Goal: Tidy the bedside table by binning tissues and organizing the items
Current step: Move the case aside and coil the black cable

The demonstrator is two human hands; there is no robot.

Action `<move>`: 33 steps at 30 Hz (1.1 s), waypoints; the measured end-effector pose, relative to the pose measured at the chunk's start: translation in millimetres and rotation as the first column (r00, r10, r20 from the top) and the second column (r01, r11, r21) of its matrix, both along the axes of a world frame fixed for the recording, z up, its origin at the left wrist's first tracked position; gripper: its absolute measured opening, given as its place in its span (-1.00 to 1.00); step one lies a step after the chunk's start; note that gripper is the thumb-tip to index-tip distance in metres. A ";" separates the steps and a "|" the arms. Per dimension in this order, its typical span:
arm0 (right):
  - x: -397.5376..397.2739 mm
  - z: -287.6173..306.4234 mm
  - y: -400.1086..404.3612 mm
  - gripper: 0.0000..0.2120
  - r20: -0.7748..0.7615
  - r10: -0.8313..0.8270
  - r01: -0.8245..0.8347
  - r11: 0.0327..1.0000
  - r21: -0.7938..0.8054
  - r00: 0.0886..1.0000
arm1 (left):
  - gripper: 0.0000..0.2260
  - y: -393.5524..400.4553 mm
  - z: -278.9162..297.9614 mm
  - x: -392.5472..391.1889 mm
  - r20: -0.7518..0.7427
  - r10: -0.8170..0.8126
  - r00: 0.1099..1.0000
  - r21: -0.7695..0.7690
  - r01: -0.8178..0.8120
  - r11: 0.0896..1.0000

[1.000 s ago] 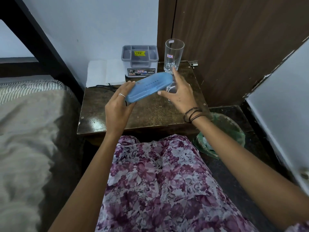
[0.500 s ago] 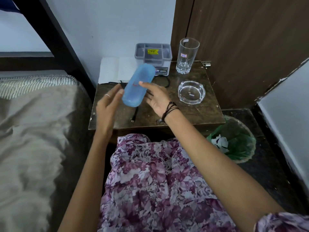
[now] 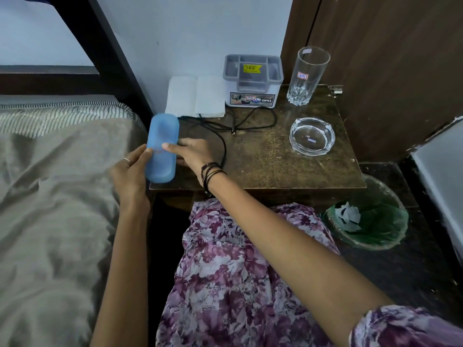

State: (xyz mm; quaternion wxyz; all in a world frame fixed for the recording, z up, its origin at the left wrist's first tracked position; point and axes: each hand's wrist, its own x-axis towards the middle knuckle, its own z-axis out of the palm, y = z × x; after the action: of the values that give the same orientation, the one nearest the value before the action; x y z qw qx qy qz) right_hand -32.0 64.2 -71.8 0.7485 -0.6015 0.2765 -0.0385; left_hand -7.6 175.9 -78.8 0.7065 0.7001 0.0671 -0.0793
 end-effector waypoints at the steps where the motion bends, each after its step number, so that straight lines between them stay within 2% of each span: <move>1: 2.3 -5.8 1.8 -0.69 -0.014 -0.006 0.005 0.999 -0.052 1.000 | -0.71 -1.0 -3.5 0.7 -0.013 0.008 1.000 0.004 -0.008 1.000; 6: 8.2 -21.3 -2.7 -0.70 -0.082 -0.078 0.047 0.944 -0.326 0.994 | -0.67 -8.3 -23.0 7.7 -0.053 -0.001 0.999 0.101 0.007 0.995; 9: 8.8 -20.3 -9.6 -0.70 -0.063 -0.103 0.073 0.930 -0.361 0.993 | -0.68 -15.2 -27.3 11.5 -0.014 -0.002 1.000 0.140 0.004 0.990; 12: 9.2 -17.5 -14.2 -0.72 -0.048 -0.110 0.081 0.906 -0.415 0.993 | -0.66 -22.0 -22.9 15.3 0.040 -0.028 0.999 0.244 0.017 0.970; 16: -5.2 -12.4 -24.4 -0.72 0.003 -0.045 0.038 0.811 -0.584 0.999 | -0.66 -27.3 -9.3 10.2 0.189 -0.129 0.973 0.439 0.034 0.898; 20: -27.2 -5.3 -53.8 -0.90 0.149 -0.124 0.194 0.677 -0.710 0.981 | -0.75 -40.2 -0.3 -9.5 0.413 -0.177 0.893 0.485 -0.051 0.873; 22: -28.9 -5.5 -66.1 -0.83 0.046 -0.122 0.113 0.628 -0.770 0.991 | -0.77 -54.9 1.0 -23.4 0.409 -0.238 0.881 0.487 0.010 0.873; 24: -23.8 -13.0 -70.5 -0.71 -0.140 -0.043 -0.087 0.599 -0.796 0.989 | -0.76 -70.9 0.2 -35.2 0.349 -0.305 0.886 0.510 0.093 0.855; 26: -22.5 -18.7 -69.1 -0.78 -0.209 -0.004 -0.170 0.572 -0.802 0.978 | -0.70 -81.3 -4.2 -43.3 0.270 -0.340 0.901 0.511 0.165 0.843; 28: -27.9 -17.8 -71.3 -0.82 -0.155 -0.026 -0.110 0.595 -0.796 0.988 | -0.65 -88.0 -6.3 -48.4 0.190 -0.372 0.909 0.481 0.244 0.842; 31: -40.4 -9.8 -78.1 -0.89 0.000 -0.092 0.068 0.731 -0.679 0.996 | -0.69 -93.1 -8.2 -49.6 0.166 -0.459 0.873 0.485 0.333 0.809; 33: -48.6 -5.2 -83.6 -0.91 0.085 -0.103 0.134 0.797 -0.589 0.991 | -0.74 -94.8 -5.1 -49.6 0.146 -0.485 0.862 0.432 0.385 0.815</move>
State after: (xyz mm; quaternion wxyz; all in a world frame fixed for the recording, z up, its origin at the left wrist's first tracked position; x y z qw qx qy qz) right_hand -80.5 -19.4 -77.0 0.5258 -0.7855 0.2694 -0.1843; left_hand -57.2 81.1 -83.8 0.5186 0.8266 -0.1711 -0.1362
